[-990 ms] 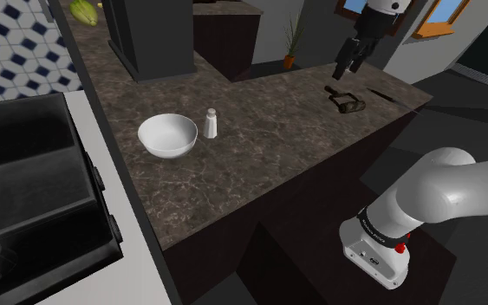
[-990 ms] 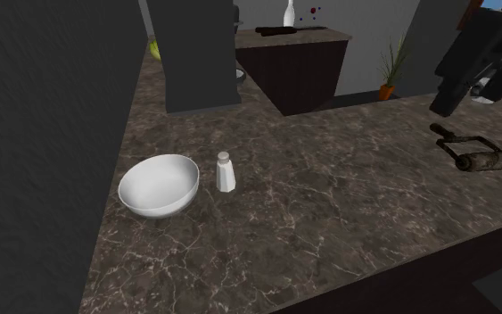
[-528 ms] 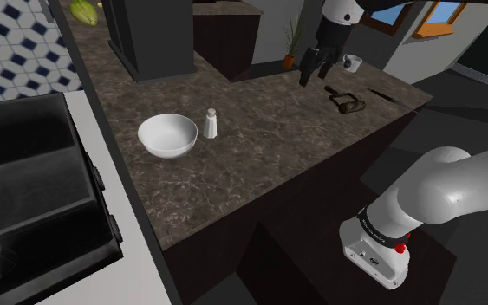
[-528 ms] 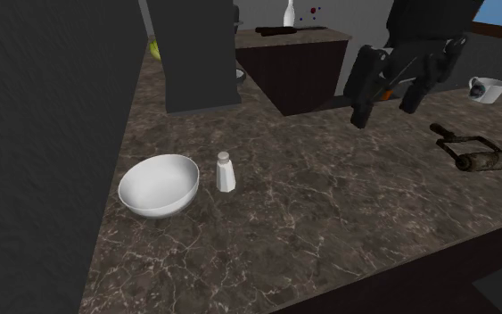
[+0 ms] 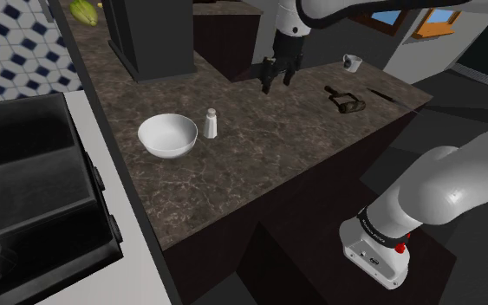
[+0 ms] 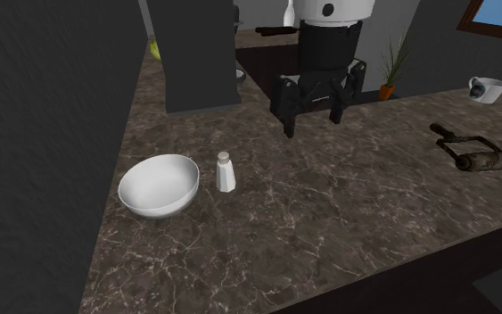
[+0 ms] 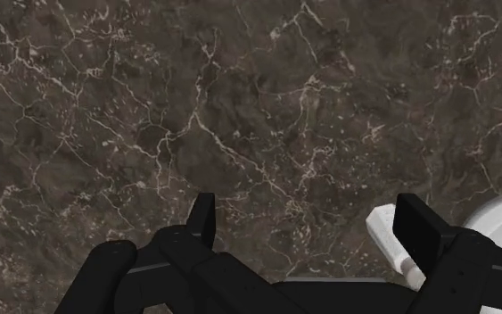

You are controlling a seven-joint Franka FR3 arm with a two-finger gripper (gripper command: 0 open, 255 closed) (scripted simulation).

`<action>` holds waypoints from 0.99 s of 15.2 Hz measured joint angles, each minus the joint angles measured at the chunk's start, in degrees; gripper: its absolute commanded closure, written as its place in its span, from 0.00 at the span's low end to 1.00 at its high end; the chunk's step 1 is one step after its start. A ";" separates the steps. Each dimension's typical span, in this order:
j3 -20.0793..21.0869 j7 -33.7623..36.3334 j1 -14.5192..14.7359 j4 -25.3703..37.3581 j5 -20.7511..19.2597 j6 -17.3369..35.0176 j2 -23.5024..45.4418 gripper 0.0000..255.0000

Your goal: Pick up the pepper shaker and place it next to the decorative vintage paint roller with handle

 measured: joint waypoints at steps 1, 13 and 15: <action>0.70 1.04 0.20 1.05 -0.28 0.73 1.98 0.00; 6.12 13.66 4.41 21.19 -7.49 3.58 28.48 0.00; 6.29 15.12 5.46 25.23 -8.76 3.00 32.57 0.00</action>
